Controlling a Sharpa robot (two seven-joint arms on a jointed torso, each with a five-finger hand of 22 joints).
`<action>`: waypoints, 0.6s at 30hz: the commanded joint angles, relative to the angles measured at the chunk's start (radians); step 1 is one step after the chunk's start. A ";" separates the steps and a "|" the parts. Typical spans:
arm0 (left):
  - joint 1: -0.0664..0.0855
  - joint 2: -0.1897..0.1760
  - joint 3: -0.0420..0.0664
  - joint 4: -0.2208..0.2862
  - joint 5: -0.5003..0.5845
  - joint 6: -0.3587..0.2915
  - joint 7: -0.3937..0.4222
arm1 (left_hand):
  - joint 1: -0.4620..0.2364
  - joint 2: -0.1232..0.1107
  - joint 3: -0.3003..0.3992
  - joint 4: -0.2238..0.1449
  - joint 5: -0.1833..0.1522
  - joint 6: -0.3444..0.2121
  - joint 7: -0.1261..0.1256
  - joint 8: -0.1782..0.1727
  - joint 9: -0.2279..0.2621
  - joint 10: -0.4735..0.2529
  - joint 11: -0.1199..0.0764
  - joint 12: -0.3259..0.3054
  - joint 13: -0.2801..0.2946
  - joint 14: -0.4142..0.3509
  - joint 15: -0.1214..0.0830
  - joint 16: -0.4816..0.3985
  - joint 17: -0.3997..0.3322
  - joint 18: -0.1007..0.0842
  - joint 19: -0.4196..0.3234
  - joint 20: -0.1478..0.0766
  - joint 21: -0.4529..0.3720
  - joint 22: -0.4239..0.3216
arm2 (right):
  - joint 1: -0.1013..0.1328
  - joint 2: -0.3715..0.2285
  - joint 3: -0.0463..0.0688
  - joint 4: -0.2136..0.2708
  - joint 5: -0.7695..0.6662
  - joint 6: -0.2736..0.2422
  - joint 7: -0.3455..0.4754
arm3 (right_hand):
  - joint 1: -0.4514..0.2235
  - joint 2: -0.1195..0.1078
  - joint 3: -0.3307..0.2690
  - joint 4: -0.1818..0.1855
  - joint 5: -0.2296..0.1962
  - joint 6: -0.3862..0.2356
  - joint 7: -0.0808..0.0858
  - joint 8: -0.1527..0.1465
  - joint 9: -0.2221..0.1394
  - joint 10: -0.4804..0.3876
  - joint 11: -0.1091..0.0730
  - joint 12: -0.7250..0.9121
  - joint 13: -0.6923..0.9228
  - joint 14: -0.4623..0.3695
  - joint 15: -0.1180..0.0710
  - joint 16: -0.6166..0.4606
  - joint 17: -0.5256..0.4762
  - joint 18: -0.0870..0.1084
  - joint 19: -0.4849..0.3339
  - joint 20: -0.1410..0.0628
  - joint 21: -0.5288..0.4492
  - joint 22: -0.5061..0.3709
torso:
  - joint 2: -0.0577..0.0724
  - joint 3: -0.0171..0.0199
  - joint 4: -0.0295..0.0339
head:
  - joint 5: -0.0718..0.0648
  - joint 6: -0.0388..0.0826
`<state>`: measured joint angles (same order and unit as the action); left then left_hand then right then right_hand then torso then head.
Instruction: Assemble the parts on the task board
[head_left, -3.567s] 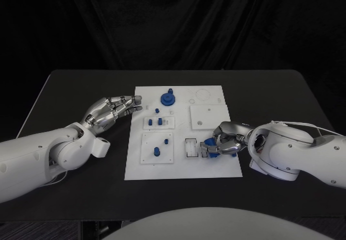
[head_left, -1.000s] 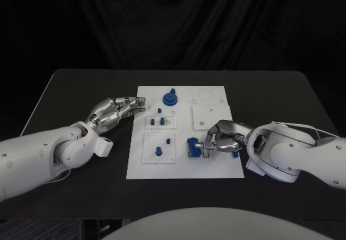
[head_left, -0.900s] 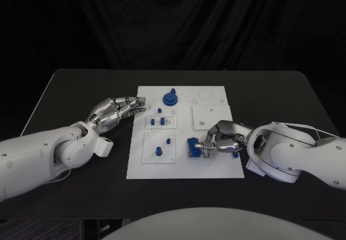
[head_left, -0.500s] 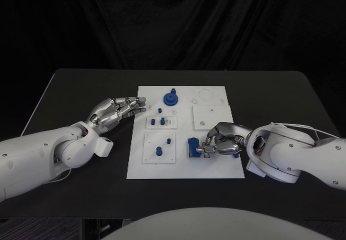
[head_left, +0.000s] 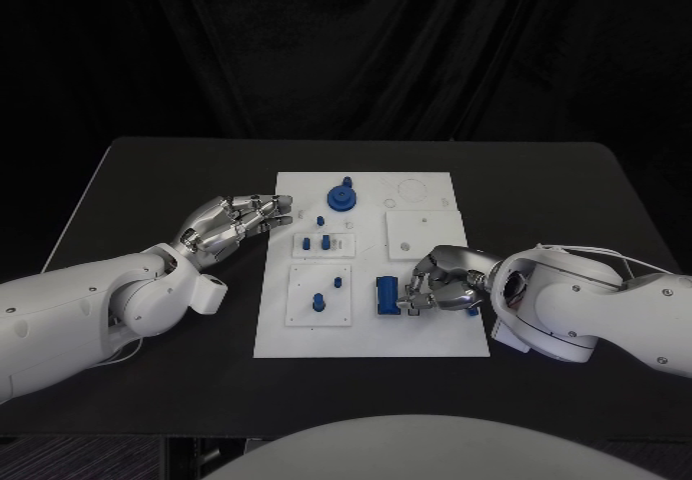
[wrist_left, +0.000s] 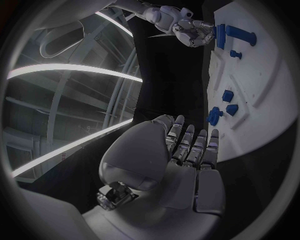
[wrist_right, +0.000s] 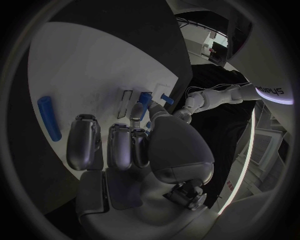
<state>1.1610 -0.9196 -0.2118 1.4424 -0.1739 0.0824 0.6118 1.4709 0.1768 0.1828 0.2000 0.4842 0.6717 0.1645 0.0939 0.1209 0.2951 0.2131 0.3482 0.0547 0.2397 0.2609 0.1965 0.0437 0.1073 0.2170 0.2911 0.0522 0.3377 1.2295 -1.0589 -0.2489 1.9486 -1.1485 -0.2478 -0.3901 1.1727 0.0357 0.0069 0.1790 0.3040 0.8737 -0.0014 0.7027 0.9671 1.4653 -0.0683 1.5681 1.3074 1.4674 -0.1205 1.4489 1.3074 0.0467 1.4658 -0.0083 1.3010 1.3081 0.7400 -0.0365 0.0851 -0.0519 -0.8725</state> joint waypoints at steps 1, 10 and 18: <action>-0.003 0.003 0.001 0.001 0.002 0.017 0.015 | -0.010 -0.001 0.008 0.000 0.006 0.004 0.007 0.006 0.001 0.002 0.004 0.006 0.002 0.001 0.003 0.004 0.001 -0.012 0.008 0.002 0.002 0.000 | -0.003 0.006 0.000 -0.006 0.004 0.012 -0.004 | 0.012 0.001 0.001 -0.005 -0.013 0.003 -0.007 0.004 0.002 0.106 -0.006 0.003 0.263 0.059 -0.009 -0.004 0.014 0.016 0.026 -0.009 -0.006 0.179 | 0.000 0.0002 0.0003 | -0.001 0.000; -0.006 0.003 0.001 0.001 0.002 0.018 0.014 | -0.010 -0.001 0.009 0.000 0.006 0.004 0.007 0.007 0.001 0.002 0.005 0.006 0.002 0.000 0.004 0.004 0.001 -0.012 0.008 0.002 0.002 -0.001 | -0.003 0.020 0.000 -0.021 0.005 0.031 -0.010 | 0.033 0.001 -0.008 -0.015 -0.080 0.014 -0.009 0.008 0.003 0.106 -0.008 0.003 0.263 0.059 -0.011 -0.004 0.013 0.016 0.026 -0.010 -0.007 0.179 | -0.001 0.0001 0.0000 | -0.002 0.000; -0.008 0.000 0.001 0.003 0.002 0.015 0.017 | -0.010 -0.001 0.009 0.000 0.006 0.004 0.007 0.007 0.001 0.002 0.005 0.006 0.002 0.000 0.004 0.004 0.001 -0.012 0.008 0.002 0.002 -0.001 | -0.004 -0.011 0.000 0.003 -0.010 -0.007 -0.008 | 0.043 -0.005 -0.017 -0.021 -0.107 0.016 -0.009 0.008 0.002 0.106 -0.008 0.003 0.263 0.060 -0.011 -0.004 0.014 0.016 0.026 -0.011 -0.009 0.179 | 0.000 0.0004 0.0003 | 0.001 0.000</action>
<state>1.1552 -0.9199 -0.2118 1.4427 -0.1739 0.0860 0.6122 1.4709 0.1768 0.1883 0.1999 0.4842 0.6753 0.1682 0.0939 0.1209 0.2950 0.2130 0.3482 0.0554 0.2397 0.2609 0.1965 0.0436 0.1073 0.2171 0.2911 0.0522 0.3378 1.2287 -1.0599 -0.2489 1.9394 -1.1463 -0.2325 -0.3910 1.2030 0.0319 -0.0080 0.1627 0.2006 0.8809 -0.0086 0.7078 0.9688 1.4668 -0.0698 1.5681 1.3074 1.4639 -0.1240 1.4489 1.3074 0.0467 1.4671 -0.0144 1.2973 1.3079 0.7398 -0.0363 0.0850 -0.0523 -0.8725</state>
